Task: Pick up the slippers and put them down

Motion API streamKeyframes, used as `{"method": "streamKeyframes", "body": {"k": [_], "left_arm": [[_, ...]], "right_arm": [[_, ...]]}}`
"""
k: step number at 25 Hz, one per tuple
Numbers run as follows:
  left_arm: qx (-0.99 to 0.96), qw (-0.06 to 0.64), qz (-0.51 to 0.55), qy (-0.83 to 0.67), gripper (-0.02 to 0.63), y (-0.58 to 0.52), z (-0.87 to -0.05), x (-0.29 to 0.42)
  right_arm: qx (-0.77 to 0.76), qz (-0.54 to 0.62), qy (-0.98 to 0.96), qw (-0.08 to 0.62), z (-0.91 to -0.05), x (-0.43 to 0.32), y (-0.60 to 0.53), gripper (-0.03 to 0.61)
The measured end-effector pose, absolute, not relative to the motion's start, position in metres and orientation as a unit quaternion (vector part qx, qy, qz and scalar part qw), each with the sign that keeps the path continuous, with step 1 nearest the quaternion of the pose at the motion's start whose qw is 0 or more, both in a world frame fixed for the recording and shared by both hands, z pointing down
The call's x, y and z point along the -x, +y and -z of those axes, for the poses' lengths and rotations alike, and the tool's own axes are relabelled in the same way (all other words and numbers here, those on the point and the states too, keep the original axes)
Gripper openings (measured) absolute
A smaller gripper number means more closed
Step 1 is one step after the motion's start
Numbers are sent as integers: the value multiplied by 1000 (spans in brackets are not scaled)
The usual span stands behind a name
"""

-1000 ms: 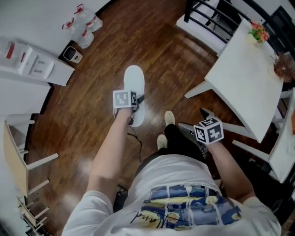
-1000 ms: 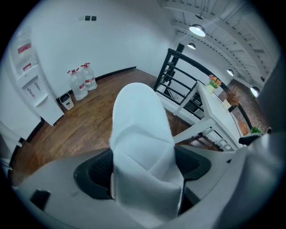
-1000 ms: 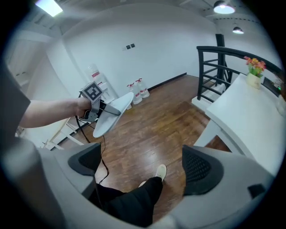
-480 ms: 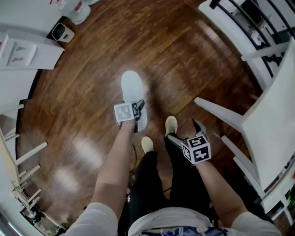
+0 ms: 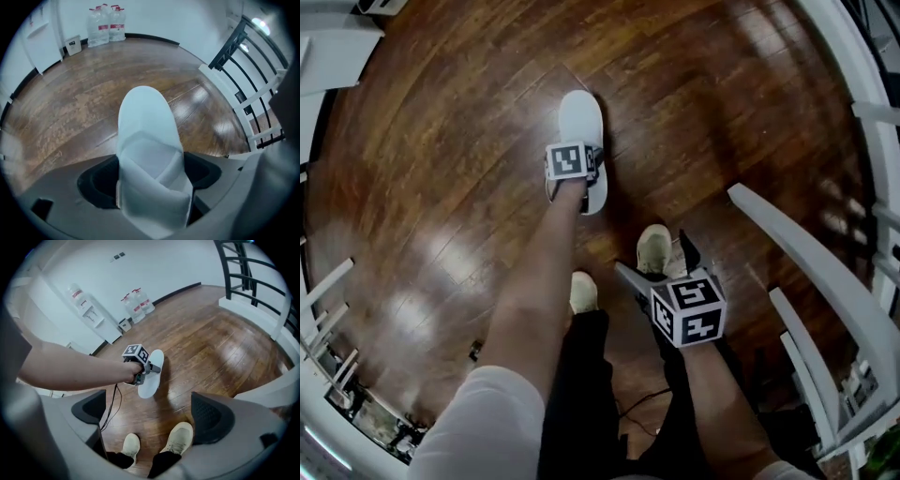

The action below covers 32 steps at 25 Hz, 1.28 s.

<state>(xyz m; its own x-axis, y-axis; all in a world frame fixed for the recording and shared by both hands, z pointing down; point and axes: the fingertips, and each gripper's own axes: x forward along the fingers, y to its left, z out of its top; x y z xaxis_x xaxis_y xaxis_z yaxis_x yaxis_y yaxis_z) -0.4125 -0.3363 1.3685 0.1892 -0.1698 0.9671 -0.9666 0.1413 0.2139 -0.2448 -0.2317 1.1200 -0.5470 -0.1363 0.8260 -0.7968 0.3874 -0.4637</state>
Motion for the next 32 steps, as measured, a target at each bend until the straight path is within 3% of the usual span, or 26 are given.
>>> {"method": "streamKeyframes", "body": {"k": [6,11,16,19,27,29,32], "left_arm": [[-519,579,-360,-516,431,-318,-1451,419],[-543,567,-369,-498,431,-312,-1411,418],[-558,510,-428,-495,431,-299,-1300,449],[-585,500,-409,-491,430,-292,-1216,450],[-639,460,-403,-466,430,-230,-932,437],[-667,428,-408,-452,430,-225,-859,427],[-704,393,-411,-426,430,-198,-743,401]], "right_arm": [[-283,-425,-770,384,-1154,254,-246,583],[-276,-416,-764,409,-1163,259,-238,583],[-266,-432,-757,412,-1161,277,-203,574],[-279,-439,-749,411,-1120,269,-189,569],[-295,-420,-765,390,-867,229,-165,568],[-321,-408,-770,370,-801,215,-155,510],[-368,-404,-763,346,-700,184,-115,509]]}}
